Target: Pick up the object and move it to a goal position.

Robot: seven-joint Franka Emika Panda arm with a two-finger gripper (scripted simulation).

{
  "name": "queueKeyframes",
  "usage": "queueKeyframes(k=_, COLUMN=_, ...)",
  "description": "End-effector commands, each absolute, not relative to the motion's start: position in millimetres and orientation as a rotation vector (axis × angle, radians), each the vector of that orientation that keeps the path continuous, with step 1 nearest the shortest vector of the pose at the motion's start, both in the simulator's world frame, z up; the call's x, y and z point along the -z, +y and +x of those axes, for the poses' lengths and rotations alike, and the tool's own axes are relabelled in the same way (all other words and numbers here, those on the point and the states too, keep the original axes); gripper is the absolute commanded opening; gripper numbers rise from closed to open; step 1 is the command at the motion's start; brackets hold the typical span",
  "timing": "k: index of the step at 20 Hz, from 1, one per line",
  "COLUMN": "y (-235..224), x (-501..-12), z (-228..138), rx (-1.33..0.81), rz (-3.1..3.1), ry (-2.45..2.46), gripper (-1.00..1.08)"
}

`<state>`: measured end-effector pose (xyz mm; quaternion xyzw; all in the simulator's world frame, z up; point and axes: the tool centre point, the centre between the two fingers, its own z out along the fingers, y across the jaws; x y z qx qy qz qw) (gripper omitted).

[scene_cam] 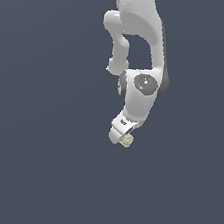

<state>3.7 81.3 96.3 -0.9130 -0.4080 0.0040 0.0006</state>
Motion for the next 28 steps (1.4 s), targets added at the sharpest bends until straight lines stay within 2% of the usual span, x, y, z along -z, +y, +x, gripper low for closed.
queueKeyframes(k=1, y=84.9, x=-94.3, z=4.6, rx=-0.006, rz=-2.841, ry=-1.339, gripper=1.00)
queueKeyframes(k=12, y=88.7, x=-88.7, z=5.0, rx=-0.001, rz=-2.816, ry=-1.393, gripper=1.00)
queueKeyframes(k=26, y=88.9, x=-41.8, z=5.1, rx=0.000, rz=-2.813, ry=-1.399, gripper=1.00)
queueKeyframes(k=27, y=88.9, x=-41.8, z=5.1, rx=0.000, rz=-2.813, ry=-1.399, gripper=-1.00)
queueKeyframes(k=28, y=88.9, x=-41.8, z=5.1, rx=0.000, rz=-2.813, ry=-1.399, gripper=-1.00)
